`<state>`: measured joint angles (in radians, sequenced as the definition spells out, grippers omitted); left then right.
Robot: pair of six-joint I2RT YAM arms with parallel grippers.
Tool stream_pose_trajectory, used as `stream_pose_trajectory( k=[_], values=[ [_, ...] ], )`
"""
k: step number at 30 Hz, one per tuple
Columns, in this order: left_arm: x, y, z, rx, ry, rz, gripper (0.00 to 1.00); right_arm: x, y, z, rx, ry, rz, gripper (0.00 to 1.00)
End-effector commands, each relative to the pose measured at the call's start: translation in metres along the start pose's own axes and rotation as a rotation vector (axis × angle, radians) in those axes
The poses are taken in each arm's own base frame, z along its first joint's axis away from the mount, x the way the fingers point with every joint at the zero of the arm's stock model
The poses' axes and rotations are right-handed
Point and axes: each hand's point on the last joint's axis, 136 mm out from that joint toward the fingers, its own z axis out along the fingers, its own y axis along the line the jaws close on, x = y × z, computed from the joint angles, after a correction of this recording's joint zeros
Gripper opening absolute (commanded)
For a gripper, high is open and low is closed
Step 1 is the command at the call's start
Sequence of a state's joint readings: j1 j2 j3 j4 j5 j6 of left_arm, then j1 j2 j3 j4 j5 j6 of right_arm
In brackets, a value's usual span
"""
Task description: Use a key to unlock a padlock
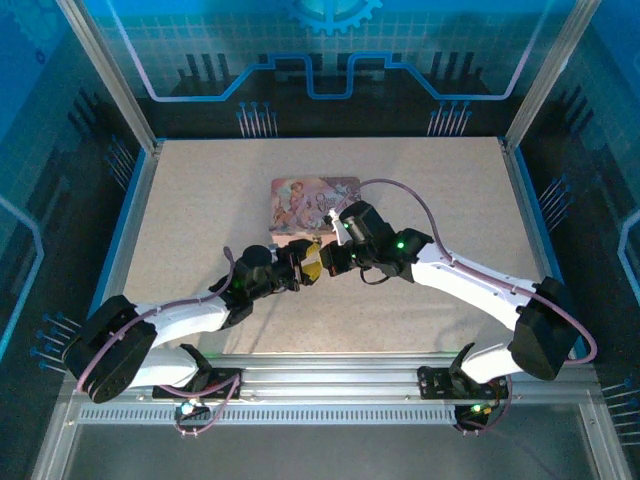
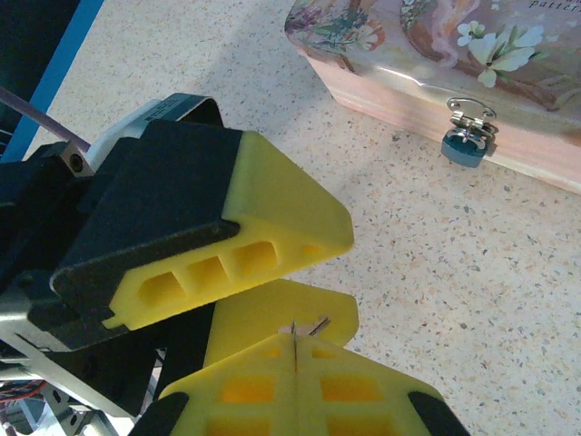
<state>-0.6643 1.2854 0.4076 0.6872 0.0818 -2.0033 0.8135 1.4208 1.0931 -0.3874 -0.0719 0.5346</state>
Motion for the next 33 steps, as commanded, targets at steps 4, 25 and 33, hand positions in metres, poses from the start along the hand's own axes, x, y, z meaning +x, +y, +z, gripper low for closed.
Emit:
stream_pose_trajectory(
  k=[4,25,33],
  values=[
    [0.0017,-0.0026,-0.0044,0.026,0.002,-0.151,0.38,-0.0028,0.0082,-0.0021,-0.018,-0.016,-0.001,0.00],
    [-0.0012,0.0033,-0.0053,0.008,-0.012,-0.154,0.18,-0.0046,0.0052,-0.0059,-0.005,-0.032,0.009,0.00],
    [-0.0019,0.0042,-0.0054,0.005,-0.014,-0.153,0.11,-0.0057,0.0041,-0.0068,-0.006,-0.040,0.016,0.00]
  ],
)
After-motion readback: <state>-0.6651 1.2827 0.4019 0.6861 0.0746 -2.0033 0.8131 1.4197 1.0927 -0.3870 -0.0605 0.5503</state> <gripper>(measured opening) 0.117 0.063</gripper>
